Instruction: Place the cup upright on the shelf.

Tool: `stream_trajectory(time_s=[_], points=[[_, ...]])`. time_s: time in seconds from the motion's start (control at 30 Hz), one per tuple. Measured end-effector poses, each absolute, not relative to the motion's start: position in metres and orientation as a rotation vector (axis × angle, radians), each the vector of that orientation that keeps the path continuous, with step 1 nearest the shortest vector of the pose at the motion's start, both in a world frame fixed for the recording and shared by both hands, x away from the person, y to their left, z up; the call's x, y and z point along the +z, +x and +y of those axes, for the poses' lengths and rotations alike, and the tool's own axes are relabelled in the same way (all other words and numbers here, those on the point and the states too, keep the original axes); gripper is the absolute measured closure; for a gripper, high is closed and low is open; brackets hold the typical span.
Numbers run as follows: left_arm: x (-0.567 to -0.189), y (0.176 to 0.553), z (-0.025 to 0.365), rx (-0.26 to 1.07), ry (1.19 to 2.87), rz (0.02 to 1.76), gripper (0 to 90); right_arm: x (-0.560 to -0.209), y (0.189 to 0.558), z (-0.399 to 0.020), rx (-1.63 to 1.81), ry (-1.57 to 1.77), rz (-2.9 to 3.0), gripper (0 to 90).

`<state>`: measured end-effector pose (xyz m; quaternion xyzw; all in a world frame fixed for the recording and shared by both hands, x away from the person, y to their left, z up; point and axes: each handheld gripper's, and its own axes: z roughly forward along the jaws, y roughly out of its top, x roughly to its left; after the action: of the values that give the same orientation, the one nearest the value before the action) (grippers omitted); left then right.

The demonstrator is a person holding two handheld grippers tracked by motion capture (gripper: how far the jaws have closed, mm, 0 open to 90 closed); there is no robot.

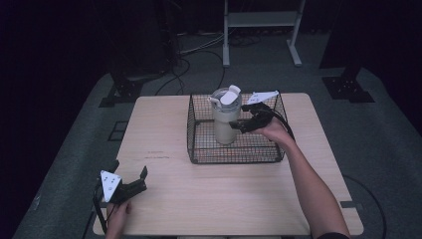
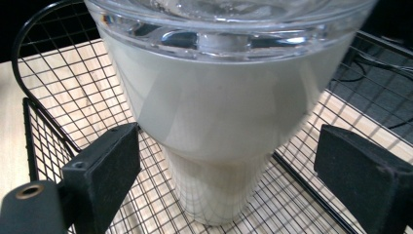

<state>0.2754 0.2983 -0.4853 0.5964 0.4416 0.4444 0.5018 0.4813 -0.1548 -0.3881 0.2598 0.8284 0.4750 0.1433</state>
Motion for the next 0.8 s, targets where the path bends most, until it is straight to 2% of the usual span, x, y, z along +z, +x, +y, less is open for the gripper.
stream_trajectory(time_s=[0.5,0.8], points=[[-0.485,0.275,0.298,1.074,1.444,1.055,0.0,-0.383,0.466,-0.176,1.388,0.875,2.331,9.4],[-0.485,0.274,0.298,1.073,1.445,1.057,0.0,-0.376,0.454,-0.168,1.381,0.859,2.365,9.4]])
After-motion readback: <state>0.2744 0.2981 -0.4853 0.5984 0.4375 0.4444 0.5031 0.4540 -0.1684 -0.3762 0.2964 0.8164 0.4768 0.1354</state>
